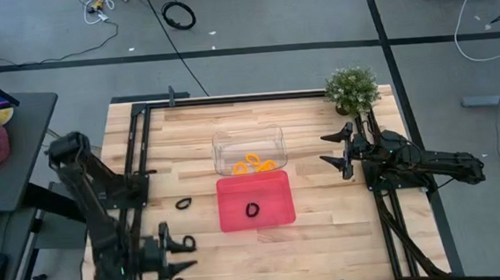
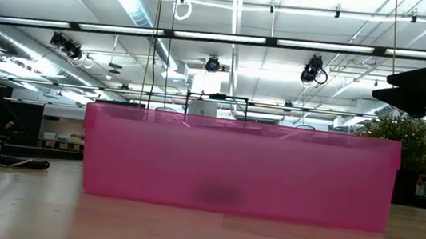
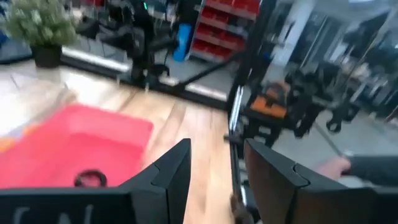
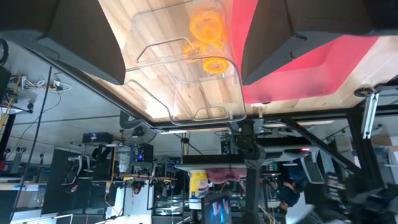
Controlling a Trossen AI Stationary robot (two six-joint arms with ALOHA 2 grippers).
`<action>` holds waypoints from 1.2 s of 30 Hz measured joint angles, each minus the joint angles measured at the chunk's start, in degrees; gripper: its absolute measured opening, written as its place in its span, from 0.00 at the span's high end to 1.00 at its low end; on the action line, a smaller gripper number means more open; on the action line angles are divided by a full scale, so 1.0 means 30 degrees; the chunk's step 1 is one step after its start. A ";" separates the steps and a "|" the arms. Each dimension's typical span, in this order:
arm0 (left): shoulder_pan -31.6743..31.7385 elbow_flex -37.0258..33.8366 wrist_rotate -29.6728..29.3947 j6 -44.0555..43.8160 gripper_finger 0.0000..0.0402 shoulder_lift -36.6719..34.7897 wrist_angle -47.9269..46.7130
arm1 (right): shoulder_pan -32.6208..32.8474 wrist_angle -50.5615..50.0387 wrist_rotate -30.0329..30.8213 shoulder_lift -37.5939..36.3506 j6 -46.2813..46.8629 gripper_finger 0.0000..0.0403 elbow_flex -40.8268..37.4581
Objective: Sort spring keychains
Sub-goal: Put the black spring keychain into the red bin
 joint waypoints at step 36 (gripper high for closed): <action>0.2579 1.0879 2.0845 -2.7258 0.69 1.0163 -2.1406 | -0.0001 0.0007 -0.0001 -0.0001 -0.0002 0.19 0.0000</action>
